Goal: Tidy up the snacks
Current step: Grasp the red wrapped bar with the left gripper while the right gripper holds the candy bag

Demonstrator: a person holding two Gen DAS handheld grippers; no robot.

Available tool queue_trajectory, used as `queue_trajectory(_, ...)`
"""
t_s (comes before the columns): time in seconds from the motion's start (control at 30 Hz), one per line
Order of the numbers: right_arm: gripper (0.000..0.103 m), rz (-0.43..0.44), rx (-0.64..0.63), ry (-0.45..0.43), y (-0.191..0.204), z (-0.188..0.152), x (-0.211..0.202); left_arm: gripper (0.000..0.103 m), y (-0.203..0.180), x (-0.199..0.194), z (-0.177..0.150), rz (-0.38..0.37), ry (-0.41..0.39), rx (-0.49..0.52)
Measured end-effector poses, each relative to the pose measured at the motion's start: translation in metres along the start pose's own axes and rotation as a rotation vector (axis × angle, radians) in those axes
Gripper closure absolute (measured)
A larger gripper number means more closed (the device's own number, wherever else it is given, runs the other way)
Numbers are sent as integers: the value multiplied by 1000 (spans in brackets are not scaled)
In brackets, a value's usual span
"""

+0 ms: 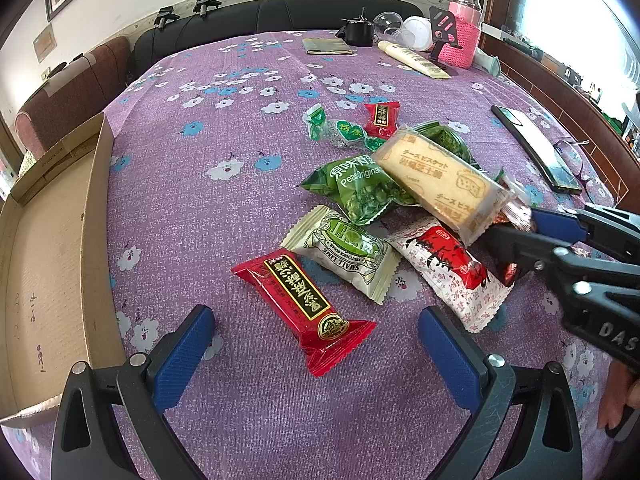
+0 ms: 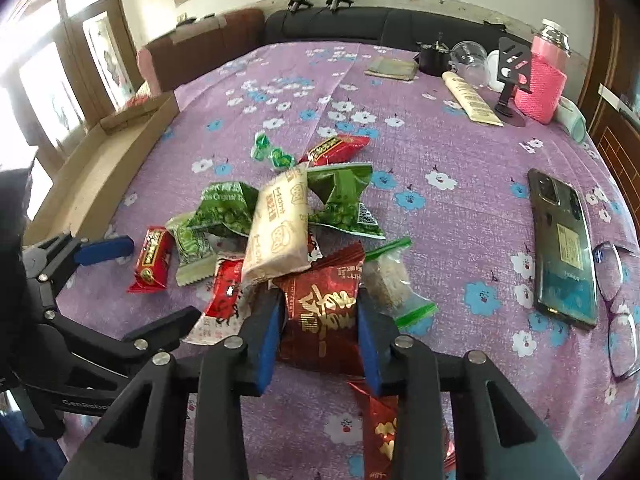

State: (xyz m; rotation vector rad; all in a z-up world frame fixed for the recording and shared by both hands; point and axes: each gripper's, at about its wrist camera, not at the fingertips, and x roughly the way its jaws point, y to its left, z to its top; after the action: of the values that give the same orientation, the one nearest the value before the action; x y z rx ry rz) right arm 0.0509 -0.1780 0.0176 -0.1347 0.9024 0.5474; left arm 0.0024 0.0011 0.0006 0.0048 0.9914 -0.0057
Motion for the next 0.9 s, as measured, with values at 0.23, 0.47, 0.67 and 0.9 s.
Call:
queue_trajectory(0.23, 71, 116, 108, -212, -23, -7, -37, 0, 0, 0, 0, 0, 0, 0)
queue_trajectory(0.47, 71, 207, 154, -311, -33, -8, -56, 0, 0, 0, 0, 0, 0, 0)
queue_trajectory(0.67, 71, 223, 160, -336, -33, -11, -63, 0, 1, 1, 0, -3, 3, 4)
queue_trajectory(0.9, 71, 231, 148, -330, -29, -13, -62, 5, 17, -11, -4, -53, 25, -67)
